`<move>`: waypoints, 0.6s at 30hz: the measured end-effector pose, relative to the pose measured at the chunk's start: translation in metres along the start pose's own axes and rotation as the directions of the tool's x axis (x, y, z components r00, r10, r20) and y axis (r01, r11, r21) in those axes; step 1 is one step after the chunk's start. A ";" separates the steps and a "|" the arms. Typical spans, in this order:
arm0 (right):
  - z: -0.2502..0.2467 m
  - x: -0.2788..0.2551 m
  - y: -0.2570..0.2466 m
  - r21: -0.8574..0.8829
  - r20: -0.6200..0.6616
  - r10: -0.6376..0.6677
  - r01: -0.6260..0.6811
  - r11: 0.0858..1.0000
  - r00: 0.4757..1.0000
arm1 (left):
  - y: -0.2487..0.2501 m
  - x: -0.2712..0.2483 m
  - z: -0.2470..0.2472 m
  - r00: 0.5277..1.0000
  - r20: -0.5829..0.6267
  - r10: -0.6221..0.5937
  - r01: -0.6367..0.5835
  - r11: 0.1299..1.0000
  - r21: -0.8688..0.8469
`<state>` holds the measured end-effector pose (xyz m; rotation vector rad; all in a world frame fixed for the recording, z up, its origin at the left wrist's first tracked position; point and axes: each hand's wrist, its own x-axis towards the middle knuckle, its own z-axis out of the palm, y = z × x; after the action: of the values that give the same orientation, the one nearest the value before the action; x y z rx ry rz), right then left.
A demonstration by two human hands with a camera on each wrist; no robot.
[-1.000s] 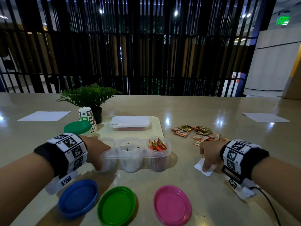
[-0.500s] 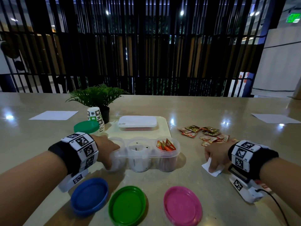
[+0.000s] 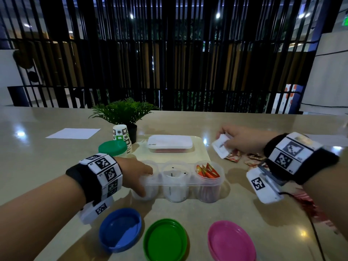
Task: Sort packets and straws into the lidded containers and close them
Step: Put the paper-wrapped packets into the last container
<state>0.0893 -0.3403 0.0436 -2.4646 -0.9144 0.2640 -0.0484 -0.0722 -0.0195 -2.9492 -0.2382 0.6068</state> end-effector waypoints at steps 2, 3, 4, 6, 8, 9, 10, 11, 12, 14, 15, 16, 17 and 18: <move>0.009 0.007 -0.021 0.050 -0.015 -0.083 0.084 0.995 0.996 | -0.003 -0.004 -0.003 1.000 0.000 0.019 -0.019 0.999 -0.043; 0.016 0.011 -0.032 0.059 -0.030 -0.124 0.126 0.990 0.992 | -0.004 -0.007 -0.005 1.000 -0.001 0.023 -0.023 0.998 -0.060; 0.023 0.017 -0.041 0.071 -0.051 -0.161 0.164 0.984 0.986 | -0.006 -0.009 -0.007 1.000 -0.007 0.022 -0.023 0.997 -0.072; 0.041 0.029 -0.060 0.132 -0.082 -0.207 0.217 0.967 0.975 | -0.009 -0.014 -0.009 0.999 -0.028 0.029 -0.031 0.995 -0.093; 0.059 0.039 -0.078 0.176 -0.094 -0.235 0.248 0.953 0.967 | -0.012 -0.018 -0.011 0.998 -0.047 0.037 -0.042 0.994 -0.099; 0.067 0.044 -0.086 0.165 -0.098 -0.252 0.265 0.950 0.963 | -0.014 -0.019 -0.011 0.997 -0.058 0.045 -0.050 0.994 -0.100; 0.075 0.048 -0.094 0.133 -0.102 -0.273 0.285 0.949 0.957 | -0.015 -0.019 -0.012 0.996 -0.070 0.054 -0.061 0.993 -0.098; 0.083 0.051 -0.100 0.087 -0.098 -0.291 0.300 0.950 0.952 | -0.017 -0.021 -0.012 0.995 -0.080 0.059 -0.068 0.993 -0.102; 0.089 0.053 -0.106 0.037 -0.083 -0.305 0.309 0.950 0.949 | -0.018 -0.022 -0.012 0.994 -0.086 0.063 -0.072 0.992 -0.106; 0.100 0.057 -0.117 -0.052 -0.036 -0.325 0.323 0.945 0.945 | -0.018 -0.024 -0.013 0.994 -0.087 0.071 -0.081 0.991 -0.109; 0.104 0.058 -0.122 -0.091 -0.013 -0.331 0.329 0.940 0.944 | -0.017 -0.026 -0.015 0.993 -0.087 0.076 -0.085 0.991 -0.103; 0.106 0.059 -0.126 -0.135 0.001 -0.342 0.339 0.931 0.940 | -0.016 -0.026 -0.016 0.993 -0.092 0.078 -0.086 0.992 -0.092; 0.108 0.059 -0.130 -0.187 0.008 -0.359 0.354 0.917 0.933 | -0.015 -0.027 -0.018 0.992 -0.097 0.080 -0.088 0.993 -0.084; 0.109 0.059 -0.134 -0.236 0.014 -0.378 0.370 0.898 0.926 | -0.014 -0.027 -0.019 0.991 -0.102 0.082 -0.090 0.993 -0.078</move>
<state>0.0225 -0.1725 0.0180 -2.4219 -1.4520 -0.0216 -0.0675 -0.0647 0.0103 -3.0720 -0.1299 0.4702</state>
